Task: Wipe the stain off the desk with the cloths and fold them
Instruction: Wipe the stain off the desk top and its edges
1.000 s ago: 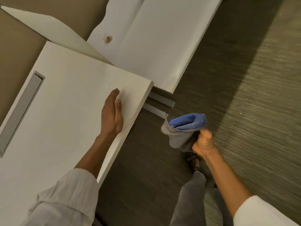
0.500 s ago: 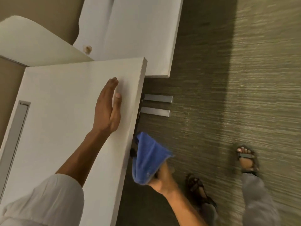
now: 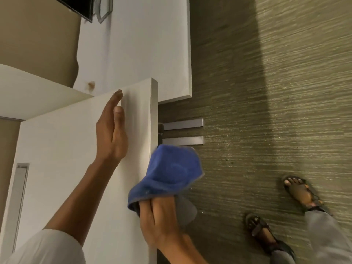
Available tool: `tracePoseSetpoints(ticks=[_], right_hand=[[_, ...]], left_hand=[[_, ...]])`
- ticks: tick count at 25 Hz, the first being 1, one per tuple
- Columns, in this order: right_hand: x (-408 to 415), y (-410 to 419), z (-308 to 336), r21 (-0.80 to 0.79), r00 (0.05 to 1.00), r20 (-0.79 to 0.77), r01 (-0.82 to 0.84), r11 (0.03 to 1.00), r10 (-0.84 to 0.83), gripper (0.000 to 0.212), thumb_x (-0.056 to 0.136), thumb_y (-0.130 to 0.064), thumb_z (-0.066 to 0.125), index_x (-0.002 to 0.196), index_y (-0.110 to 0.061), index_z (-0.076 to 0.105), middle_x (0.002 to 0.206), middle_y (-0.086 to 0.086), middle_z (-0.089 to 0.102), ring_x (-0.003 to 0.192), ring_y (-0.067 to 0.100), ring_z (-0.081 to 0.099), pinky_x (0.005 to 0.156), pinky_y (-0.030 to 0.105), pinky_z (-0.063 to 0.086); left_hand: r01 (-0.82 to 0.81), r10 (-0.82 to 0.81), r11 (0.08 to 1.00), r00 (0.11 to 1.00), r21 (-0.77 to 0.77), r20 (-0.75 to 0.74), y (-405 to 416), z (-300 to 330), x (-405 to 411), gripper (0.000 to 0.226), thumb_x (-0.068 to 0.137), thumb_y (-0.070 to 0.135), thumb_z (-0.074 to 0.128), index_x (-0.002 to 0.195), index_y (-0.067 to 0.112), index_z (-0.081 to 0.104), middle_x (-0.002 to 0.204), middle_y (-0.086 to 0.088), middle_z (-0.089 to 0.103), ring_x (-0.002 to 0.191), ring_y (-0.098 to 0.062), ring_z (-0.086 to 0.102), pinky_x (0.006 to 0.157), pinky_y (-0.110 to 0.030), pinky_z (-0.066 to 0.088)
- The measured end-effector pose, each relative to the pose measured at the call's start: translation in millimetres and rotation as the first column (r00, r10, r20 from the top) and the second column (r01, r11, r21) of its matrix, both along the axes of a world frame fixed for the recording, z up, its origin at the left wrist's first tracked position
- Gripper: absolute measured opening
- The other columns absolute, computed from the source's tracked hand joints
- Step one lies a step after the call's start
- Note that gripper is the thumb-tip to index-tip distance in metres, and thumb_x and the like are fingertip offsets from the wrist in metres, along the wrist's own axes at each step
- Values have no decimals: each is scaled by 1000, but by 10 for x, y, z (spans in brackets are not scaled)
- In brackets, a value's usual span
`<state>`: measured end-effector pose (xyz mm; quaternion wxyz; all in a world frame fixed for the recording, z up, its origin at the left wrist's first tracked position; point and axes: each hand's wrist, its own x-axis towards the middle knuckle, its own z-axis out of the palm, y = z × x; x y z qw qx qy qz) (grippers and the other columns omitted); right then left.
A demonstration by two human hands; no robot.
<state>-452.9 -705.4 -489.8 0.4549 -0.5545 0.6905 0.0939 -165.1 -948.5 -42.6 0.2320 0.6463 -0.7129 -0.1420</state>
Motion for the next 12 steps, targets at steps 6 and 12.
tracePoseSetpoints(ticks=[6, 12], right_hand=[[787, -1190, 1622, 19, 986, 132, -101, 995, 98, 45, 108, -21, 24, 145, 5, 27, 151, 20, 37, 138, 23, 38, 113, 30, 29], [1695, -2925, 4183, -187, 369, 918, 724, 664, -143, 19, 101, -20, 41, 92, -11, 55, 79, 4, 57, 72, 22, 60, 66, 33, 53]], left_hand=[[-28, 28, 1000, 1000, -6, -7, -282, 77, -55, 50, 103, 33, 22, 144, 11, 43, 140, -21, 52, 131, -36, 45, 111, -41, 35], [-27, 27, 1000, 999, 0, -26, -363, 131, -63, 50, 103, 32, 21, 145, 12, 41, 150, -2, 44, 137, -8, 37, 107, -5, 26]])
